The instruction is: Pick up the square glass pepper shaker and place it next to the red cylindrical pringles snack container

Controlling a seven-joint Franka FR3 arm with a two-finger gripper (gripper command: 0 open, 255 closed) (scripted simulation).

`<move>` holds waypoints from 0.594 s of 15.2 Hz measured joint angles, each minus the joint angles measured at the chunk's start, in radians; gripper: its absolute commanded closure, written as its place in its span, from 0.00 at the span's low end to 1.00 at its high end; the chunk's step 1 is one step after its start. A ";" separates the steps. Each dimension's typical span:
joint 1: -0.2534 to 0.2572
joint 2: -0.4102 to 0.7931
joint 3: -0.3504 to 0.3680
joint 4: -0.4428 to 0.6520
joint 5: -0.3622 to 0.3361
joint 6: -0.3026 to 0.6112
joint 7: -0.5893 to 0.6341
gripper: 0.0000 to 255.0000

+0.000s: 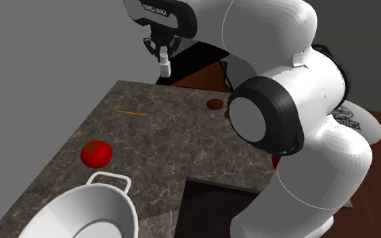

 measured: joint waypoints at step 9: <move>0.011 0.044 0.004 0.186 -0.012 -0.143 -0.001 1.00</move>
